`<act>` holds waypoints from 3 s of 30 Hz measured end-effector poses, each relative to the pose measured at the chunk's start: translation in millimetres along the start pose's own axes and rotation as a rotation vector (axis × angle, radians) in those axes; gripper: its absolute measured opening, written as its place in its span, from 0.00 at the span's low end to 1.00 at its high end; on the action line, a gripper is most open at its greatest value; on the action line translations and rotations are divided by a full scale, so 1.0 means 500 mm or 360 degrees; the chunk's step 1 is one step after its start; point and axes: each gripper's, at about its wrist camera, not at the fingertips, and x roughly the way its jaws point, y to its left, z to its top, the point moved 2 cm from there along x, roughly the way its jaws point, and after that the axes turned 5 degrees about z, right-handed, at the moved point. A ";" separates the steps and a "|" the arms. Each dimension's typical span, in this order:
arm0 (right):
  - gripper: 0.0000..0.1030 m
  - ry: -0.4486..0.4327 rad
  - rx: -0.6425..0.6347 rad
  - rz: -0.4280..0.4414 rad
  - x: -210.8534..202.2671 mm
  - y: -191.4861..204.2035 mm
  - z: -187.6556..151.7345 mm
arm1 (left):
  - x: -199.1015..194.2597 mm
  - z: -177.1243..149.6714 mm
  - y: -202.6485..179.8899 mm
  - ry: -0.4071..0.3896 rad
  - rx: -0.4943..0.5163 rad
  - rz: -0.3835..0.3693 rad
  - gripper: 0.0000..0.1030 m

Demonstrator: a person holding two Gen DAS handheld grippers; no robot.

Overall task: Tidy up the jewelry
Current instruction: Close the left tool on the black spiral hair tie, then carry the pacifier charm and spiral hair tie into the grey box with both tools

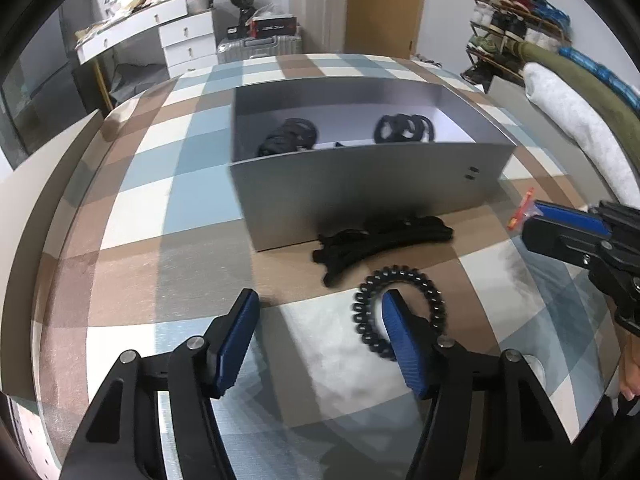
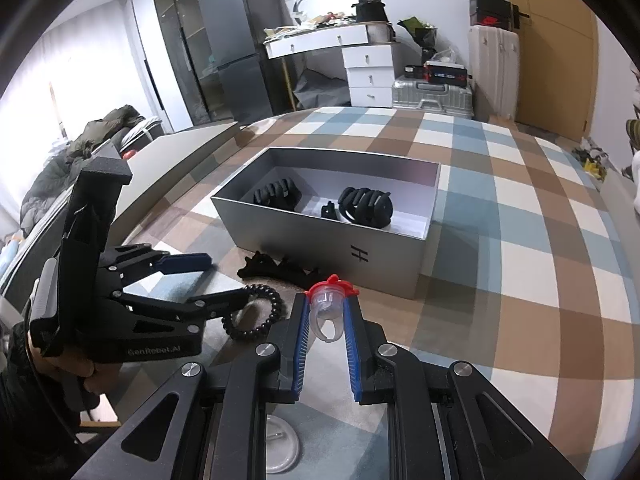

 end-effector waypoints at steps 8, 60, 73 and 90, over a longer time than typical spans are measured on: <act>0.16 0.0008 -0.0011 0.0006 0.004 0.004 -0.001 | -0.008 -0.003 -0.021 -0.0059 0.0118 -0.0029 0.05; 0.16 -0.0254 0.0033 0.0013 -0.024 -0.006 0.080 | -0.100 0.099 0.046 -0.0523 -0.0123 -0.0175 0.05; 0.16 -0.0216 0.0162 0.0042 0.026 -0.045 0.100 | -0.059 0.128 0.050 -0.0485 -0.0181 -0.0134 0.05; 0.17 -0.0194 0.0244 -0.0008 0.046 -0.067 0.095 | -0.033 0.132 0.016 -0.0433 -0.0114 -0.0065 0.05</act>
